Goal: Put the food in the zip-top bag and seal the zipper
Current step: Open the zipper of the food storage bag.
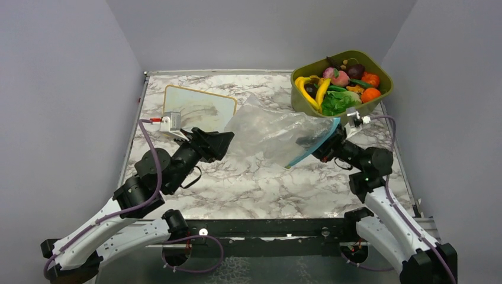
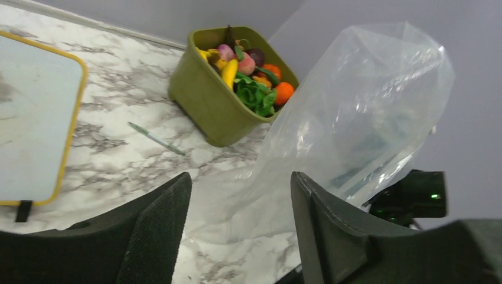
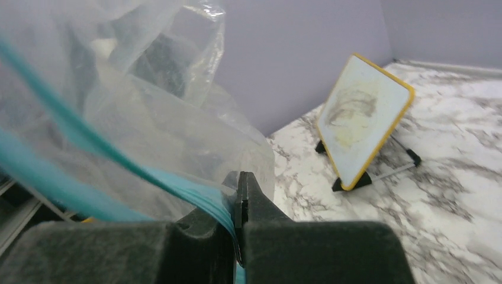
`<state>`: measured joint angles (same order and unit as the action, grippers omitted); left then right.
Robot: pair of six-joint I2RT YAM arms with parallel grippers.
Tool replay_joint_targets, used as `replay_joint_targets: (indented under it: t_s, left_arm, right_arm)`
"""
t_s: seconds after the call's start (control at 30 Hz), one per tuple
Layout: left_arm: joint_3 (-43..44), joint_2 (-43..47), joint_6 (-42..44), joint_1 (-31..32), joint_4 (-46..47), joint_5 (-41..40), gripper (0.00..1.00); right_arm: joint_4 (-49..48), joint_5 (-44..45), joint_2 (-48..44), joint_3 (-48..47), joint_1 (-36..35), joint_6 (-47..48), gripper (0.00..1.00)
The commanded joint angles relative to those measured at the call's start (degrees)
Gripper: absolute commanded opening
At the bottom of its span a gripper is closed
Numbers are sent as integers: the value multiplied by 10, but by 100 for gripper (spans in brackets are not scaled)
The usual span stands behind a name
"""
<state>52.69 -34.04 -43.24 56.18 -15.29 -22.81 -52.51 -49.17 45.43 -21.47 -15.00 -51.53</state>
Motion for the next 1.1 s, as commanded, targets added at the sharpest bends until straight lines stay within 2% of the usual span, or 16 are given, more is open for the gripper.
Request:
replay_joint_targets:
  t_s: [0.0, 0.17, 0.33, 0.43, 0.53, 0.67, 0.77, 1.07]
  left_arm:
    - [9, -12, 97, -2, -25, -59, 68]
    - [0, -38, 182, -2, -26, -46, 74]
    - [4, -65, 210, -2, -54, -41, 75]
    - [-7, -69, 228, -2, -41, -9, 75]
    - [-11, -81, 256, -1, -21, 68, 75]
    - [-20, -104, 245, -2, 28, 158, 74]
    - [-33, -122, 231, -2, 87, 200, 73]
    - [-28, -218, 211, -2, 205, 228, 75]
  right_arm:
    - [382, 95, -30, -94, -4, 95, 1]
    - [592, 149, -11, -178, -4, 126, 1]
    - [696, 197, 13, -228, -5, 155, 1]
    - [710, 209, 25, -239, -6, 150, 1]
    - [715, 213, 48, -242, -12, 138, 1]
    - [703, 231, 68, -243, -30, 95, 1]
    - [714, 281, 89, -262, -62, 62, 1]
    - [701, 370, 127, -282, -181, -22, 1]
